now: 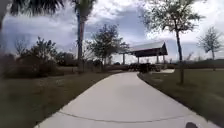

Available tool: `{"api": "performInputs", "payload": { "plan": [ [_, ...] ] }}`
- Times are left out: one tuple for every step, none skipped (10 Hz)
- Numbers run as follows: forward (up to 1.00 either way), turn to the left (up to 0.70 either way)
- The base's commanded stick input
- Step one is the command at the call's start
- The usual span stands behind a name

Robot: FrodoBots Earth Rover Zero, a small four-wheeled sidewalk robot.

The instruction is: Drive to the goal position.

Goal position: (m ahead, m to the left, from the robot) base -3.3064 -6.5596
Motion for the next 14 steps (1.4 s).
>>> {"api": "performInputs", "payload": {
  "plan": [
    [-0.17,0.00],
    [-0.17,0.00],
    [-0.17,0.00],
    [-0.17,0.00],
    [-0.17,0.00],
    [-0.17,0.00],
    [-0.17,0.00],
    [-0.17,0.00],
    [-0.17,0.00],
    [-0.17,0.00],
    [-0.20,0.00],
    [-0.53,0.00],
    [-0.82,0.00],
    [-1.00,0.00]
  ]
}}
